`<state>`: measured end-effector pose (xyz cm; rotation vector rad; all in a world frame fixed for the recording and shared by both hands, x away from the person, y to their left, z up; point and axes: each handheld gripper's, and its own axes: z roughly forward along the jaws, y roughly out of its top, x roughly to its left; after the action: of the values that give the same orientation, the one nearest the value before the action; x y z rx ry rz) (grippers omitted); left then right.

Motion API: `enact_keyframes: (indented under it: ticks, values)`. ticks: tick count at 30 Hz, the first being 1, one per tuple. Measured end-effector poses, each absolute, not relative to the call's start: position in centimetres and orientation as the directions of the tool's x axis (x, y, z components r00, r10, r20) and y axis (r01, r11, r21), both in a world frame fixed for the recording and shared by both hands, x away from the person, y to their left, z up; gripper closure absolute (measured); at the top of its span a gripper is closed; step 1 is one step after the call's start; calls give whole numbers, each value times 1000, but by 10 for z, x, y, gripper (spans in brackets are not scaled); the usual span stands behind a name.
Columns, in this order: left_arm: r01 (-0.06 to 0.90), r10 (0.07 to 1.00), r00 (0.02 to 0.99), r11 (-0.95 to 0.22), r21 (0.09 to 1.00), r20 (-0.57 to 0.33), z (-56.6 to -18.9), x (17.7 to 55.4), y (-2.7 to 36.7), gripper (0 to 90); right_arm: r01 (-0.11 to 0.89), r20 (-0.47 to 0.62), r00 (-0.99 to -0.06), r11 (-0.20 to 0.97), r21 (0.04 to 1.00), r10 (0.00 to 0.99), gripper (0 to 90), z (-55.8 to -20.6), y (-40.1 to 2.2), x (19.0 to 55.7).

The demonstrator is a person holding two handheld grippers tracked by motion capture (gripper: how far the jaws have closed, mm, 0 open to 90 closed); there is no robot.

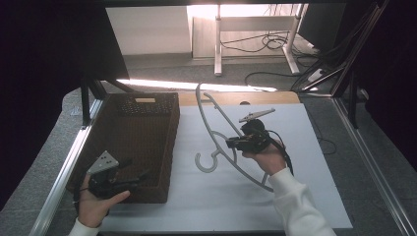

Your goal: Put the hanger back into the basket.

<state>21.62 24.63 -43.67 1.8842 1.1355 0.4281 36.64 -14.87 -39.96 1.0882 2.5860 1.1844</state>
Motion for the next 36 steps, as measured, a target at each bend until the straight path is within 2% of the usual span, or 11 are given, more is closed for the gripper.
enact_keyframes:
  ticks: [10, 16, 21, 36]
  values:
    - [541, 838, 527, -206, 816, -138, -437, 216, 245, 230, 589, 293, -722, 335, 736, 627, 814, -393, -159, 368]
    - [541, 833, 534, -209, 815, -141, -438, 217, 243, 230, 588, 315, -723, 309, 747, 614, 814, -392, -158, 367]
    - [538, 826, 544, -211, 816, -146, -437, 217, 238, 231, 596, 350, -701, 241, 766, 621, 813, -393, -161, 368]
    - [516, 773, 612, -232, 825, -165, -430, 223, 205, 230, 615, 435, -664, 114, 781, 608, 814, -395, -167, 370]
